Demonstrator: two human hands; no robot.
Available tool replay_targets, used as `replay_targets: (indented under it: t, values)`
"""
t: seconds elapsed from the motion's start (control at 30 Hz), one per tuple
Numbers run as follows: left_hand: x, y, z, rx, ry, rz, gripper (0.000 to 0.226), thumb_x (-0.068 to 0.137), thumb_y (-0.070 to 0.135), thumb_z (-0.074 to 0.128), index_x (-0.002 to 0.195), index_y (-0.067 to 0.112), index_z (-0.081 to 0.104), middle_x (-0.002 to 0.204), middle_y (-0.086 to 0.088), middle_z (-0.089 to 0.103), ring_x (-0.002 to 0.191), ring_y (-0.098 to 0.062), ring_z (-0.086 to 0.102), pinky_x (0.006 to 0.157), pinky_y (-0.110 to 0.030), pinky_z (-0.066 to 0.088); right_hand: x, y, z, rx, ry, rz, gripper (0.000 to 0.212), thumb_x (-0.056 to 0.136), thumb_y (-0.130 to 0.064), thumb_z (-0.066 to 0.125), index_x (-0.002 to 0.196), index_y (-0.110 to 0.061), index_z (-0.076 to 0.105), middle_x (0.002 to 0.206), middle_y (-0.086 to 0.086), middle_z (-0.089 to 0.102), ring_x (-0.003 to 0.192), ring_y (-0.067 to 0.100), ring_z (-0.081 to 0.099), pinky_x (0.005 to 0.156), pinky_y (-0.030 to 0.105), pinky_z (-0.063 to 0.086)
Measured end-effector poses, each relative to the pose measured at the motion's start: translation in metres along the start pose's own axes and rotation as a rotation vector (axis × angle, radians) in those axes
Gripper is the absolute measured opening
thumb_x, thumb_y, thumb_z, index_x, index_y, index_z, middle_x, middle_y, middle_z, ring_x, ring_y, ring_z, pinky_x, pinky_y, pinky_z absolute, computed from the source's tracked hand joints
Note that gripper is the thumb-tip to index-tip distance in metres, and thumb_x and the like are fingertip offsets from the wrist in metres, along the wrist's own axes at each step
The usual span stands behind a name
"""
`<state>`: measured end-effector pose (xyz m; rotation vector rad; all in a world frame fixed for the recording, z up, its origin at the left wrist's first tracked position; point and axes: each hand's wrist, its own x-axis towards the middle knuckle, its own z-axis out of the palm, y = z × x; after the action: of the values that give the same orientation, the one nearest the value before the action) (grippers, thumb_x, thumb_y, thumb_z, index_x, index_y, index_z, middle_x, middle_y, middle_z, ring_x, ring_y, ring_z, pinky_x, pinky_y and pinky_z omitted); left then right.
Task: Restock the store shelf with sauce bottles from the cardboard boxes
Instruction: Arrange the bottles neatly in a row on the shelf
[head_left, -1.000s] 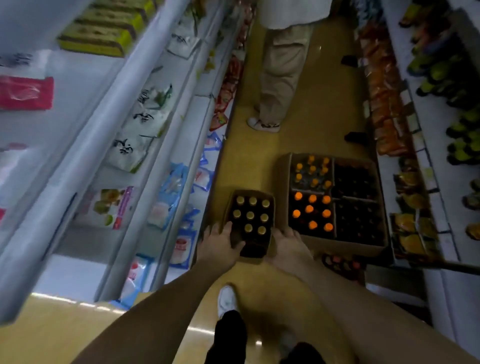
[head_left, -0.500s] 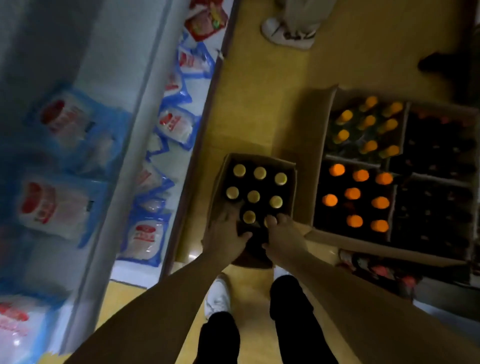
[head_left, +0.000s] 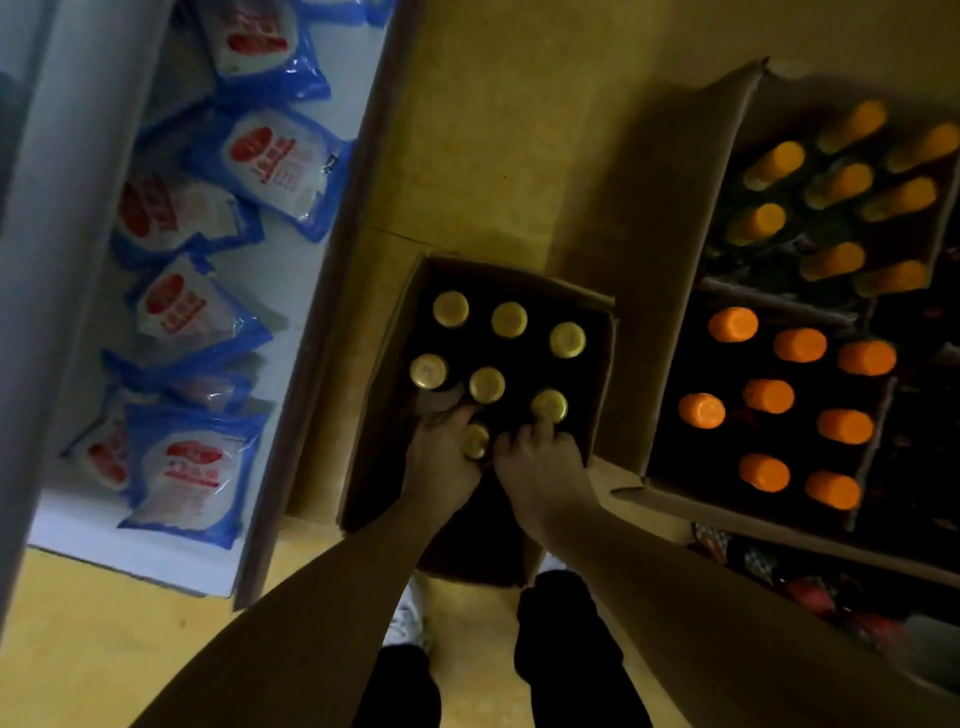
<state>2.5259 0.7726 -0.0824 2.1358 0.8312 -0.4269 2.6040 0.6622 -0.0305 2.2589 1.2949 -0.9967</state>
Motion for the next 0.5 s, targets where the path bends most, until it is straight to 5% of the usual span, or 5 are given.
replay_targets:
  t: [0.3,0.5]
  values:
    - [-0.014,0.008,-0.022,-0.012,-0.018,-0.141,0.059,0.072,0.036,0.093,0.125,0.025,0.071,0.122,0.001,0.074,0.118,-0.022,0.064,0.096,-0.027,0.044,-0.007,0.007,0.000,0.190,0.024,0.089,0.024,0.096,-0.011,0.053,0.121,-0.013,0.051,0.120,0.014,0.061,0.115,0.035,0.053,0.081,0.039,0.044]
    - [-0.052,0.033,-0.088,0.049,-0.094,-0.030,0.069,0.050,0.072,0.083,0.105,0.031,0.075,0.107,0.002,0.077,0.104,-0.022,0.070,0.089,-0.038,0.054,-0.054,0.000,-0.038,0.428,0.130,0.171,0.011,0.097,-0.015,0.053,0.099,-0.019,0.042,0.109,0.009,0.065,0.101,0.032,0.064,0.069,0.036,0.039]
